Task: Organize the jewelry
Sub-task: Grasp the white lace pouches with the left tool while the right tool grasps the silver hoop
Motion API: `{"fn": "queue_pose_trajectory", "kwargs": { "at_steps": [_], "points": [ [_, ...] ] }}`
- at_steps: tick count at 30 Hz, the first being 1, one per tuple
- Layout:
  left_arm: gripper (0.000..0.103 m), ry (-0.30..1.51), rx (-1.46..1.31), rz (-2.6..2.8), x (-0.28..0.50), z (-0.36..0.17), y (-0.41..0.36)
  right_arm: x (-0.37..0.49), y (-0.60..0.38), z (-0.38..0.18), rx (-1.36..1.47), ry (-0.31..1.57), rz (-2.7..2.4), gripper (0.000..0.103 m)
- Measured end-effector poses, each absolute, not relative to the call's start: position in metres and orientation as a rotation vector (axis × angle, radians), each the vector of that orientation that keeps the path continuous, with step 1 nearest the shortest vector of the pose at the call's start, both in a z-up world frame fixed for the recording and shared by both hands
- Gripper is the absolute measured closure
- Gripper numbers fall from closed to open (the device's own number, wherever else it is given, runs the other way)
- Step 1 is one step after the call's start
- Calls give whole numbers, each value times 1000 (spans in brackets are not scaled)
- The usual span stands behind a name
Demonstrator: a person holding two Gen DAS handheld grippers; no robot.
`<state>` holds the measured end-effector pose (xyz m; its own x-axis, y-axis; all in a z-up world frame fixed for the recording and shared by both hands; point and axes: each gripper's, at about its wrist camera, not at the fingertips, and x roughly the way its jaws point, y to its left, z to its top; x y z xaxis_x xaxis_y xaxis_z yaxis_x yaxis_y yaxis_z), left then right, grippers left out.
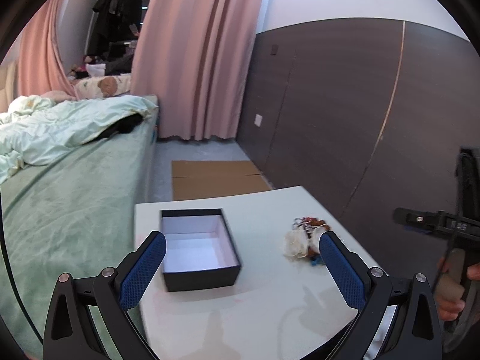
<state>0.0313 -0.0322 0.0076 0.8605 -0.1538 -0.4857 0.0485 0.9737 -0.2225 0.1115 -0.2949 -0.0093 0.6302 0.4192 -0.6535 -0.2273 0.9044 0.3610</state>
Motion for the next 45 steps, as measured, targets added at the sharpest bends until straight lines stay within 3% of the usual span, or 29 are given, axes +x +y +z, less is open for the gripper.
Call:
{"fn": "queue_pose_trajectory", "kwargs": {
  "at_steps": [5,19,26,28,45],
  "points": [
    [6,541,-198,-152,45,3,-51,130,-303,-29,355,901,341,30],
    [30,653,-242,-257,89,-23,-94,163,-338,-92,792,1078,273,43],
    [31,693,-219,-277,113,-33,-114,177,-346,-137,1010,1143,221,52],
    [31,706,-224,-277,120,-36,-116,184,-348,-150,1080,1151,218,60],
    [35,776,-263,-285,159,-63,-127,202,-351,-179,1226,1168,153,61]
  ]
}}
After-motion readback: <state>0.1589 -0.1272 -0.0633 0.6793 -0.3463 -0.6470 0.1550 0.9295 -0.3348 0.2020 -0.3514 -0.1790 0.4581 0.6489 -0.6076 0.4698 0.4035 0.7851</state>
